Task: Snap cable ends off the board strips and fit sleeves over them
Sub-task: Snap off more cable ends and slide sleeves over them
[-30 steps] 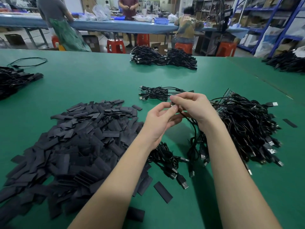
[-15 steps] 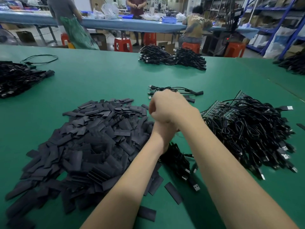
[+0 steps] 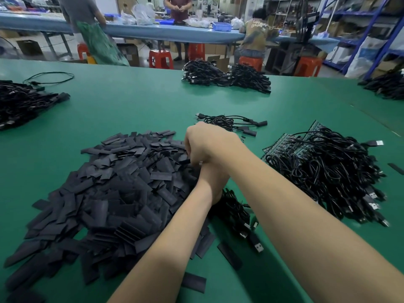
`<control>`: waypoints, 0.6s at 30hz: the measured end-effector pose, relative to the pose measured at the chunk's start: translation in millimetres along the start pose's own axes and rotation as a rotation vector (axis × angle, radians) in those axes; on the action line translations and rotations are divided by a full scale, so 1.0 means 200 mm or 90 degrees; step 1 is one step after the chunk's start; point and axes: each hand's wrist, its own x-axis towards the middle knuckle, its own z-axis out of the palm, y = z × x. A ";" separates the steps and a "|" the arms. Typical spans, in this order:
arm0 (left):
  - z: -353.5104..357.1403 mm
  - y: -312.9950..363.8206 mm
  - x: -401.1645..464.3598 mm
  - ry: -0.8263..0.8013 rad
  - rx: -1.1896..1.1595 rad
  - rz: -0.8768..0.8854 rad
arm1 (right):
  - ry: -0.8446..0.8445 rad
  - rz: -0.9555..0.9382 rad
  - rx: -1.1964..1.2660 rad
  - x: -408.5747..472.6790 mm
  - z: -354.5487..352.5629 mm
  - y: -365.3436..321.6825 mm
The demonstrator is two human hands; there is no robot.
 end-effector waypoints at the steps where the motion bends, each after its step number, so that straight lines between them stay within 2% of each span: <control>1: 0.00 0.00 -0.01 0.072 0.126 0.057 | 0.013 0.005 0.008 -0.01 -0.01 0.01; 2: 0.01 0.00 -0.04 0.090 0.163 0.089 | 0.025 0.010 0.022 -0.02 -0.03 0.03; 3: 0.01 0.03 -0.03 0.135 0.091 0.050 | 0.038 0.016 0.045 -0.03 -0.04 0.05; 4: 0.01 0.06 -0.05 0.101 -0.198 -0.051 | 0.053 0.025 0.074 -0.05 -0.05 0.07; 5: 0.01 0.06 -0.05 0.052 -0.420 -0.020 | 0.070 0.034 0.107 -0.08 -0.05 0.10; 7: 0.02 0.04 -0.04 0.092 -0.525 0.035 | 0.115 0.047 0.189 -0.14 -0.05 0.18; 10: 0.03 0.04 -0.04 0.093 -0.580 0.093 | 0.227 0.057 0.375 -0.27 0.00 0.31; 13: 0.02 0.05 -0.02 0.115 -0.640 0.091 | 0.319 0.077 0.677 -0.38 0.09 0.44; 15: 0.00 0.05 -0.04 0.111 -0.662 0.096 | 0.343 0.098 0.828 -0.41 0.14 0.50; 18: 0.00 0.05 -0.05 0.089 -0.671 0.097 | 0.339 0.137 0.940 -0.43 0.21 0.55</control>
